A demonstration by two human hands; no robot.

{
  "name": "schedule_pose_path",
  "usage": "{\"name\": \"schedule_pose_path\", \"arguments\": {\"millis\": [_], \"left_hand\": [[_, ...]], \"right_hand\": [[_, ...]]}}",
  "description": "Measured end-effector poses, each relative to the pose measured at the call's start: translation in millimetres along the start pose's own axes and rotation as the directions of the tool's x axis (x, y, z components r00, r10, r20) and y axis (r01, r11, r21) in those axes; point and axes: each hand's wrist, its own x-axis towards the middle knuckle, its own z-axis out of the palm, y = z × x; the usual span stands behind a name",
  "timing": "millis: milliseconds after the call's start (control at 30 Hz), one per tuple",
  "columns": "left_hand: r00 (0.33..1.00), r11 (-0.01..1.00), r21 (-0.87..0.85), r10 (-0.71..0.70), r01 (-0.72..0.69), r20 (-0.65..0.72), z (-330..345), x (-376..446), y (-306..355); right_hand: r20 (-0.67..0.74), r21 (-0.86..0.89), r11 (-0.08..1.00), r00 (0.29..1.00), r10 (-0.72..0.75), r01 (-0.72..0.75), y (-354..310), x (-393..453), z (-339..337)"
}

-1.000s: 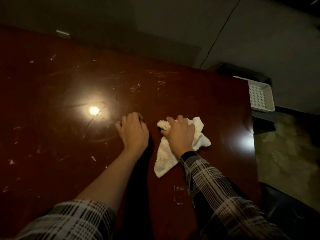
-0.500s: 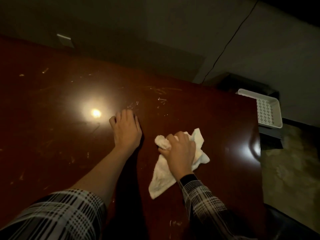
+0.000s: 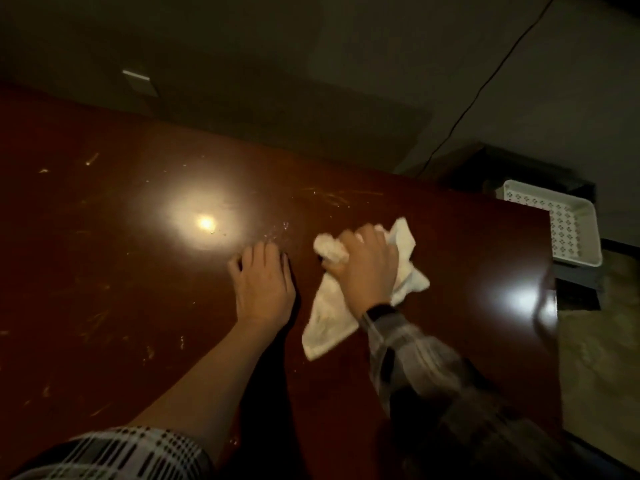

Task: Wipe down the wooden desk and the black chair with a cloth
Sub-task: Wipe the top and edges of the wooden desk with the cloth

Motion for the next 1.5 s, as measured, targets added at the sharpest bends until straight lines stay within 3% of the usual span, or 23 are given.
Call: {"name": "schedule_pose_path", "arguments": {"millis": [133,267,433,667,833,1033,1300,1500], "left_hand": [[1.0,0.999,0.026,0.028,-0.028,-0.001,-3,0,0],[0.999,0.999,0.03,0.036,-0.035,-0.021,-4,1,1],[1.0,0.999,0.031,0.01,-0.01,0.021,2,0,-2],[0.999,0.999,0.027,0.034,-0.033,-0.028,-2,1,1],[0.999,0.999,0.031,0.028,-0.027,-0.025,-1,1,0],[1.0,0.999,0.023,0.029,-0.029,0.001,-1,1,-1],[0.997,0.997,0.06,0.047,-0.043,-0.058,-1,1,2],[0.998,0.999,0.032,0.04,-0.039,-0.041,-2,2,1]], "right_hand": [[-0.024,-0.036,0.999,0.999,-0.038,0.037,2,-33,1],[0.034,-0.072,0.994,0.997,-0.076,0.078,0,14,-3],[0.059,-0.073,0.997,0.998,0.027,-0.023,-20,83,-10],[0.02,-0.031,0.999,1.0,-0.022,0.023,-7,-19,1],[0.001,-0.062,0.993,0.995,-0.1,0.1,-5,40,3],[0.013,-0.065,0.998,1.0,-0.017,0.018,-15,134,-9],[-0.043,-0.041,0.997,0.997,-0.069,0.067,-3,17,7],[-0.037,-0.05,0.997,0.997,-0.066,0.064,-10,111,3]]}}
